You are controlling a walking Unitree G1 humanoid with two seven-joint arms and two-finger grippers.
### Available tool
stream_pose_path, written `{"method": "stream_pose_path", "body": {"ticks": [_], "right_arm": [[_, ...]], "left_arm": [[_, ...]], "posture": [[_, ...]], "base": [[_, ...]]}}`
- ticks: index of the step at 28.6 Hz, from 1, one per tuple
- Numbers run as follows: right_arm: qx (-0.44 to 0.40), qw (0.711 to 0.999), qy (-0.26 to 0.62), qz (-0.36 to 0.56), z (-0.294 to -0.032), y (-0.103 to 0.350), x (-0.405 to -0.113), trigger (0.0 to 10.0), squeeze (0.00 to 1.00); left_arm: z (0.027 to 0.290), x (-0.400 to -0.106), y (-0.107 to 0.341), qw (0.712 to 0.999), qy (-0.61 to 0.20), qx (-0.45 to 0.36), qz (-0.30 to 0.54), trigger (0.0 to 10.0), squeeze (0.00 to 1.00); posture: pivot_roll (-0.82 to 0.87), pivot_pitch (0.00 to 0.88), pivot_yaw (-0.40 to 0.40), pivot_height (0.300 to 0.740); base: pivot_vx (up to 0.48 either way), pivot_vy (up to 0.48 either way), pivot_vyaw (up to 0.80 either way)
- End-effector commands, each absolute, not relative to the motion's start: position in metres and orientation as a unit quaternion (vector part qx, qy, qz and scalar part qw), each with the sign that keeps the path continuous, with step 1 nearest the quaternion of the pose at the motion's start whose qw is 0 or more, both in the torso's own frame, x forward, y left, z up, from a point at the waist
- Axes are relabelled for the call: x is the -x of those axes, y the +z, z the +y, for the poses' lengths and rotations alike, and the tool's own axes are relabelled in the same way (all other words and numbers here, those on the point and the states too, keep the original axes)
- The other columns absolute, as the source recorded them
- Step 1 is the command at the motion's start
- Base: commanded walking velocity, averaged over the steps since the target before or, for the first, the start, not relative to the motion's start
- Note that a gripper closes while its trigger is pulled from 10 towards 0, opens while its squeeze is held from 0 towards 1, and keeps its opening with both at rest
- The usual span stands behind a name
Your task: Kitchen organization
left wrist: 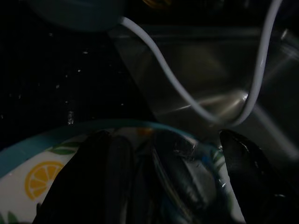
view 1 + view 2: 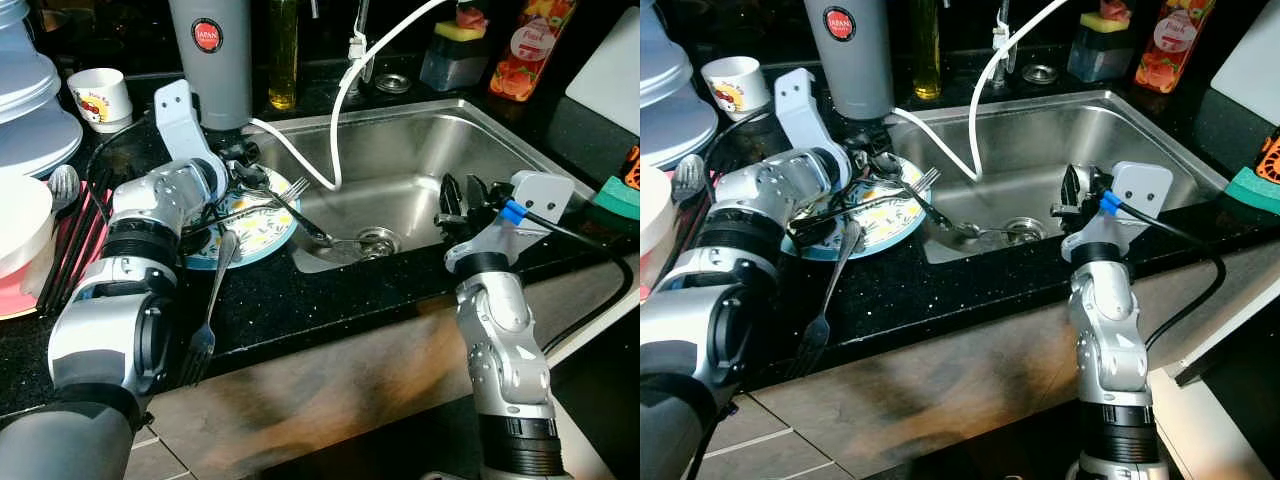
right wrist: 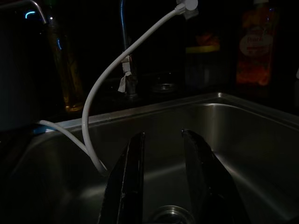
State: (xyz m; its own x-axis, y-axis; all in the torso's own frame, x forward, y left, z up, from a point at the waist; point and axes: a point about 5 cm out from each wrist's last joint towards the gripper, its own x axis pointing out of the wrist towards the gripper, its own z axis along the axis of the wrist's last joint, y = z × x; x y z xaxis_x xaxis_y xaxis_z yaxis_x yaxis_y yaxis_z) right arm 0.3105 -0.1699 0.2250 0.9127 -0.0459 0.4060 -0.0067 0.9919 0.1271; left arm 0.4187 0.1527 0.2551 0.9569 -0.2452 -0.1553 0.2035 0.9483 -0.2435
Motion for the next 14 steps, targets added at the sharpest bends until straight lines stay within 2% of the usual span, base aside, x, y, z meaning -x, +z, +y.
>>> {"method": "stream_pose_path", "body": {"ticks": [1, 2, 3, 9, 14], "right_arm": [[-0.064, 0.976, -0.015, -0.208, -0.172, 0.225, -0.308, 10.0, 0.00], [-0.064, 0.976, -0.015, -0.208, -0.172, 0.225, -0.308, 10.0, 0.00], [-0.064, 0.976, -0.015, -0.207, -0.172, 0.225, -0.308, 10.0, 0.00], [-0.064, 0.976, -0.013, -0.208, -0.172, 0.225, -0.309, 10.0, 0.00], [-0.063, 0.976, -0.011, -0.208, -0.172, 0.226, -0.310, 10.0, 0.00]], "left_arm": [[0.148, -0.416, 0.230, 0.980, -0.124, 0.079, 0.133, 6.4, 0.00], [0.148, -0.415, 0.226, 0.981, -0.125, 0.059, 0.136, 2.4, 0.00], [0.148, -0.414, 0.223, 0.981, -0.126, 0.047, 0.138, 0.0, 0.00], [0.152, -0.413, 0.215, 0.984, -0.112, 0.018, 0.139, 0.0, 0.00], [0.158, -0.415, 0.225, 0.991, -0.087, 0.018, 0.104, 0.0, 0.00]], "posture": [[0.01, 0.106, -0.007, 0.740], [0.01, 0.106, -0.007, 0.740], [0.01, 0.106, -0.007, 0.740], [0.01, 0.101, -0.011, 0.740], [0.02, 0.098, -0.015, 0.740]], "base": [[0.000, 0.000, 0.00], [0.000, 0.000, 0.00], [0.000, 0.000, 0.00], [0.000, 0.000, 0.00], [0.000, 0.000, 0.00]]}}
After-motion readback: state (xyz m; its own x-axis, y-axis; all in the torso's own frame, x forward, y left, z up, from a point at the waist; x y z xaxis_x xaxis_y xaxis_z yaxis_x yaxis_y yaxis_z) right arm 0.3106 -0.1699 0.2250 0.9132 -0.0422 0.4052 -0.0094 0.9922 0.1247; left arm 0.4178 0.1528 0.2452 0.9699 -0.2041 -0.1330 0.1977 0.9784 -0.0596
